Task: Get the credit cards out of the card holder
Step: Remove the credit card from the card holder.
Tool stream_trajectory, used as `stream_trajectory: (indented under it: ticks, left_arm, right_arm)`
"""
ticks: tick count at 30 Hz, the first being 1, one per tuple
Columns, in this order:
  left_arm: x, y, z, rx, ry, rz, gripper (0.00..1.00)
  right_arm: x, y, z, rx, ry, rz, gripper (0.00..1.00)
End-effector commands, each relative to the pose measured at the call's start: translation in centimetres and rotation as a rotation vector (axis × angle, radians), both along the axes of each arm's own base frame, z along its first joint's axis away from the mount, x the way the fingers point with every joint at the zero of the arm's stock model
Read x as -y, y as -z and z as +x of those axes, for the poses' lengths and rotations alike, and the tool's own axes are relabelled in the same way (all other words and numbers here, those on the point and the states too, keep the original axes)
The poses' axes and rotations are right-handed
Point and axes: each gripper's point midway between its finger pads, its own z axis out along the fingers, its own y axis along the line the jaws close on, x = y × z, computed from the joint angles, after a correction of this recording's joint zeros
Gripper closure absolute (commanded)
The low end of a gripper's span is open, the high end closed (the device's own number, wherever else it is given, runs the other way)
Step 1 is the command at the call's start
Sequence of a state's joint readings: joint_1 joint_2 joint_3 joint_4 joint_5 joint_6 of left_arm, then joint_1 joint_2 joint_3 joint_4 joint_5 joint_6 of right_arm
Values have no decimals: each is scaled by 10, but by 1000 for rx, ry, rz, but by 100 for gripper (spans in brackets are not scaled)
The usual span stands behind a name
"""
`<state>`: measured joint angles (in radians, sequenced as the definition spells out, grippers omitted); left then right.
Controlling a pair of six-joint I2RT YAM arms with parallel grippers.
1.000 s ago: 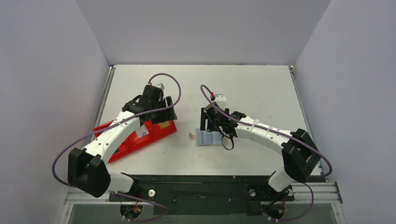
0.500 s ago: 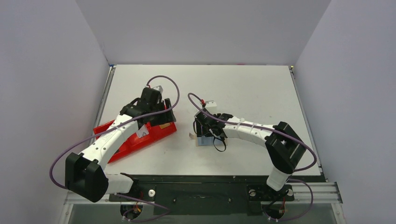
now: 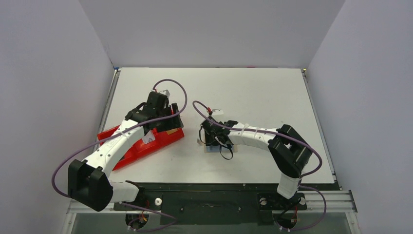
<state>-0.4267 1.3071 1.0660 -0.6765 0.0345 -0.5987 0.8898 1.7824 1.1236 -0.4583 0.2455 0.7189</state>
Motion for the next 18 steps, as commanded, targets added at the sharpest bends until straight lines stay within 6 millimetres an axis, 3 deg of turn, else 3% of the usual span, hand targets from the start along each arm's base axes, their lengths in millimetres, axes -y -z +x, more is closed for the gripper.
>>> stream_trajectory:
  ticks: [1, 9, 18]
  left_arm:
    - [0, -8, 3, 30, -13, -13, 40]
    - [3, -7, 5, 22, -13, -20, 40]
    - [14, -1, 5, 2, 4, -27, 40]
  right_arm:
    - [-4, 7, 4, 3, 8, 9, 50]
    - [2, 17, 2, -18, 12, -3, 49]
    - [15, 31, 0, -58, 40, 44, 83]
